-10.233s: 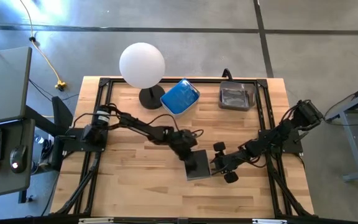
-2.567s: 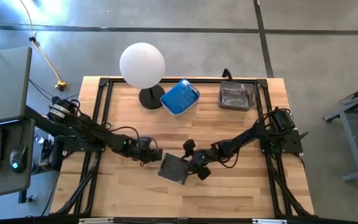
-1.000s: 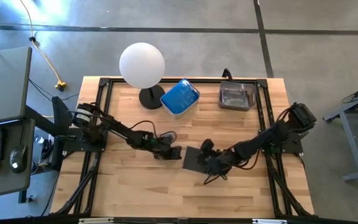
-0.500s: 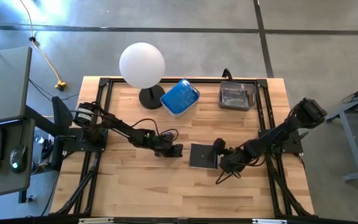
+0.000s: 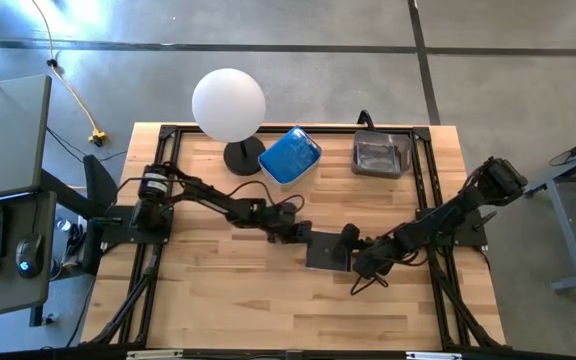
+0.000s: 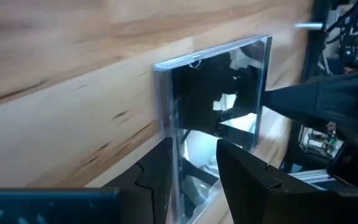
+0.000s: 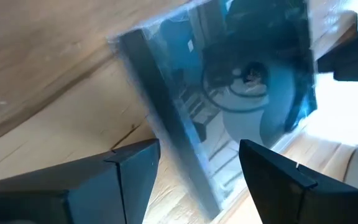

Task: Pick & place jewel cases by type
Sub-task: Put the black CD case into the black bin

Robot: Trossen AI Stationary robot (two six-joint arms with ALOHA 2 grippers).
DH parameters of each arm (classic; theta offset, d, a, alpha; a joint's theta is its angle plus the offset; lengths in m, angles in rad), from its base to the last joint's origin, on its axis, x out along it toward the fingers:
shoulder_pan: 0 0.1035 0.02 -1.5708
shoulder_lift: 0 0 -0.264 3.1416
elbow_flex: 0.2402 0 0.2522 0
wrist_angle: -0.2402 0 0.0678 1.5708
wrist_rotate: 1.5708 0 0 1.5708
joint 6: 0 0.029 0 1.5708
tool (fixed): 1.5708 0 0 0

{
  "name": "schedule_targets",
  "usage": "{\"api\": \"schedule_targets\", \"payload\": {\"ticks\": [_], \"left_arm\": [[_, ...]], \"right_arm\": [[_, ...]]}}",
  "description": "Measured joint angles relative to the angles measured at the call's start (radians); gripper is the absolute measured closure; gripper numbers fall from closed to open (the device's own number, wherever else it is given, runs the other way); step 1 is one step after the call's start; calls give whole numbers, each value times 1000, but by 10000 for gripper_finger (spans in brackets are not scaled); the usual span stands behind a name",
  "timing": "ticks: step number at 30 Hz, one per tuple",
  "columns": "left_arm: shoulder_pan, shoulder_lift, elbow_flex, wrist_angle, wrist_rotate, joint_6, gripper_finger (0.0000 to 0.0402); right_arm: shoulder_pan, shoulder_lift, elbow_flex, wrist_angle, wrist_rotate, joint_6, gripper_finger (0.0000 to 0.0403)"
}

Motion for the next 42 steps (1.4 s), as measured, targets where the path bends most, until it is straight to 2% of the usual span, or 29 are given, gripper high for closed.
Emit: {"api": "schedule_targets", "payload": {"ticks": [9, 16, 23, 28, 32, 38, 42], "left_arm": [[13, 28, 121, -242, 63, 35, 278], [13, 29, 164, -268, 71, 66, 278], [27, 35, 207, -255, 63, 179, 278], [68, 38, 232, -255, 13, 249, 278], [98, 38, 256, -258, 12, 307, 278], [143, 36, 298, -237, 51, 374, 278], [168, 32, 332, -234, 64, 411, 278]], "right_arm": [[-16, 1, -2, 26, -15, -18, 183], [-16, 2, -2, 57, -36, -32, 183], [-9, 4, -5, 123, -27, -57, 182], [6, -1, -1, 135, 119, -24, 182], [8, -1, -1, 69, 242, -3, 182], [-25, -1, -1, -61, 275, 102, 182], [-46, -1, -2, -138, 350, 159, 182]]}}
